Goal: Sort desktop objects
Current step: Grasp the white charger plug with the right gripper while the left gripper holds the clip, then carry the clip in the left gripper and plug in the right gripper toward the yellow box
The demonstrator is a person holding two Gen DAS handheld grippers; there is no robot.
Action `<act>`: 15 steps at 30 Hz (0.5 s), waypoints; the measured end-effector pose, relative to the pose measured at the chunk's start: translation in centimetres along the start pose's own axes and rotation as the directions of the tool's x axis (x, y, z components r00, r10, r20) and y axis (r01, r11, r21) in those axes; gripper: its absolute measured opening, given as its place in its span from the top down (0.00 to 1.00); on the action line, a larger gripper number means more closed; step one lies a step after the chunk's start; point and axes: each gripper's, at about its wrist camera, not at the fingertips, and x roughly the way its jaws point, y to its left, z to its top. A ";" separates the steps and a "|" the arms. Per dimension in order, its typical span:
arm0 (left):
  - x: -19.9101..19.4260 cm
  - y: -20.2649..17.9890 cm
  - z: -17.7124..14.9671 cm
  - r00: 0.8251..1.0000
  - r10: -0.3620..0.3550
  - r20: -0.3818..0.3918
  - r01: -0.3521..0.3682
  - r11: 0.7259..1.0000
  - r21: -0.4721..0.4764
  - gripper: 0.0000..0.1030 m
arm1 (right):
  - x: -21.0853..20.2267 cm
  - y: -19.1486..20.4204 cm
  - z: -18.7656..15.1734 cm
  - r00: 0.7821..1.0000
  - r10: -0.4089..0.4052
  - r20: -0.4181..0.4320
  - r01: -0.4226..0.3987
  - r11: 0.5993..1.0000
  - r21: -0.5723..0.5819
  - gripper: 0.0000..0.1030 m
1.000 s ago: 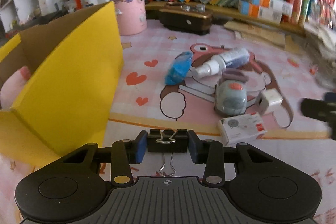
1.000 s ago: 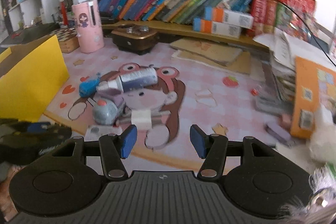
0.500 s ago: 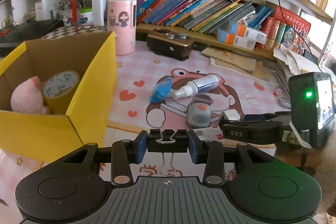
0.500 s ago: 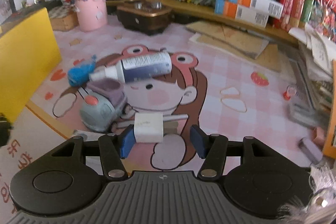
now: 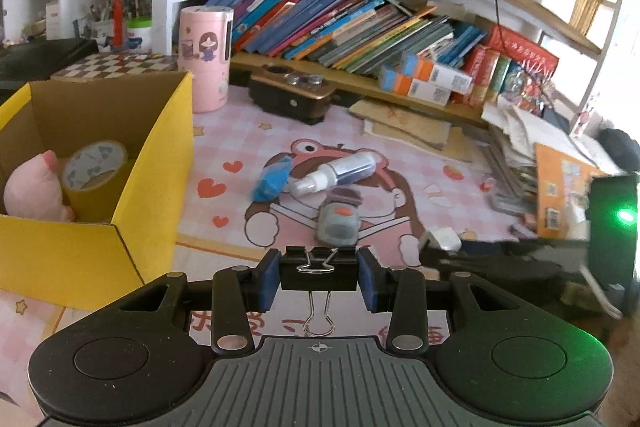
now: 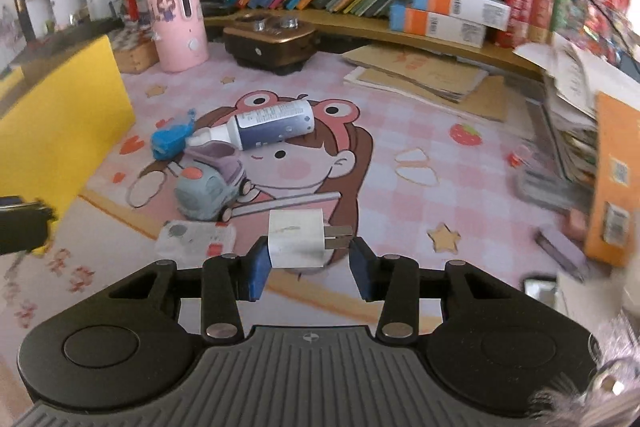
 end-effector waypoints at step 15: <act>-4.3 -0.2 -1.3 0.999 -0.034 0.009 0.035 0.999 -0.019 0.63 | -7.5 2.6 -1.9 0.996 0.089 0.023 -0.089 0.995 0.032 0.62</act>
